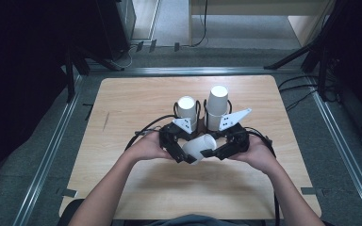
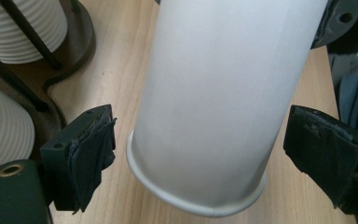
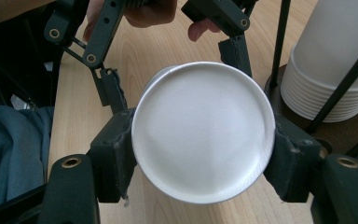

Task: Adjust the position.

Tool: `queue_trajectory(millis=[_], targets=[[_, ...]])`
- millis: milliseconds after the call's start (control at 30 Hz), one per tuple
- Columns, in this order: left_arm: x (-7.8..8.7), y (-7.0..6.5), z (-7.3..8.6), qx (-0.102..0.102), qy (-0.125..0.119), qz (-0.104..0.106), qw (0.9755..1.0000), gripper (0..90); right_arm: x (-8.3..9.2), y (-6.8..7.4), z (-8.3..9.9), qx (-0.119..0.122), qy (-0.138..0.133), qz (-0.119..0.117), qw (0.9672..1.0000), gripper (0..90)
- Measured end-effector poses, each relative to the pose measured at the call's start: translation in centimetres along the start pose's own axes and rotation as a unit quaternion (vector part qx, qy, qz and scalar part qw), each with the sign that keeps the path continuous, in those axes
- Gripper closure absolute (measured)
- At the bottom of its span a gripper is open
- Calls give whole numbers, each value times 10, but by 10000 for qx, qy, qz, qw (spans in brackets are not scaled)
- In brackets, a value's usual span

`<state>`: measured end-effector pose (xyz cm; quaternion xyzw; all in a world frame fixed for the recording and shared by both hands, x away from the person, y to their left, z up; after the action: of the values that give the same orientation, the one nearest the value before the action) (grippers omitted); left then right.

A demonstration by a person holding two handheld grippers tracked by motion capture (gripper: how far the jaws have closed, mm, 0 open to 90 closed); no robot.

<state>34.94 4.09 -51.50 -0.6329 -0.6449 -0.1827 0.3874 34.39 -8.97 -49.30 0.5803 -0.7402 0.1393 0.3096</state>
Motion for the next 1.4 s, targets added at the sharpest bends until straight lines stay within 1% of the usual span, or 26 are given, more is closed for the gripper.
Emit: queue_trajectory(millis=[100,133,167,233,267,333,400,533,600,700,800,867,900,967,1000,1033,1100,1133,1167,1267,1333,1400], targets=[[3,0,-1,56,-137,-33,9999,82,4,-2,-1,-6,-91,66,9999,341],[3,1,-1,44,-161,-79,9998,82,4,-2,-1,-6,-91,66,9999,341],[4,0,-1,44,-181,-79,9998,82,5,-3,-1,-3,-131,77,9999,341],[5,0,-1,112,-290,-58,9995,82,7,-4,-2,-20,-206,84,9997,341],[6,0,-1,122,-320,-84,9994,81,10,-4,-4,-36,-269,84,9996,341],[6,1,-1,150,-375,-109,9991,82,11,-4,-4,-46,-287,80,9995,341],[6,1,-2,179,-490,-126,9986,81,12,-4,-5,-45,-335,76,9994,341],[4,0,-2,177,-548,-120,9983,82,13,-3,-8,-28,-411,58,9991,341],[2,-1,-3,140,-548,-141,9983,82,13,-3,-10,-20,-441,37,9990,341],[-1,-2,-3,178,-646,-88,9977,82,15,-1,-13,-22,-526,-16,9986,341],[-1,-2,-3,190,-674,-80,9975,83,17,0,-16,-66,-633,-69,9979,341],[0,-2,-3,184,-715,-82,9972,84,19,0,-16,-79,-646,-77,9978,341],[1,-3,-3,160,-776,-78,9968,91,21,0,-17,-95,-718,-92,9973,341],[2,-3,-4,155,-820,-75,9965,108,21,-1,-17,-85,-727,-76,9973,340],[3,-4,-4,121,-861,-61,9962,138,23,-1,-17,-77,-712,-43,9974,341],[4,-4,-4,118,-881,-65,9960,138,23,-1,-17,-77,-712,-43,9974,341],[5,-4,-4,111,-904,-68,9958,178,24,-2,-16,-110,-745,-80,9971,341],[7,-4,-4,85,-920,-88,9957,178,24,-2,-16,-110,-745,-80,9971,341],[8,-4,-4,71,-945,-79,9955,195,25,-3,-16,-156,-771,-132,9968,341],[9,-5,-3,24,-930,-93,9956,206,25,-3,-15,-187,-780,-174,9966,342],[9,-5,-3,41,-934,-64,9956,213,24,-3,-15,-193,-787,-177,9966,342],[9,-5,-3,20,-902,-101,9959,224,24,-3,-14,-169,-781,-166,9967,344]])
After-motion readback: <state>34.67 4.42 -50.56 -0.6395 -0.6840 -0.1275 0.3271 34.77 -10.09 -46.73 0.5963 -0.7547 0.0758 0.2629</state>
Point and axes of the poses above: each handheld gripper's, and its own axes: x roughly backward along the jaws, z roughly out of its underside, y roughly to its left, the point moved 7 cm from there along -x, roughly forward along the jaws, and after that the axes turned 5 degrees about z, right-handed, at the moved point
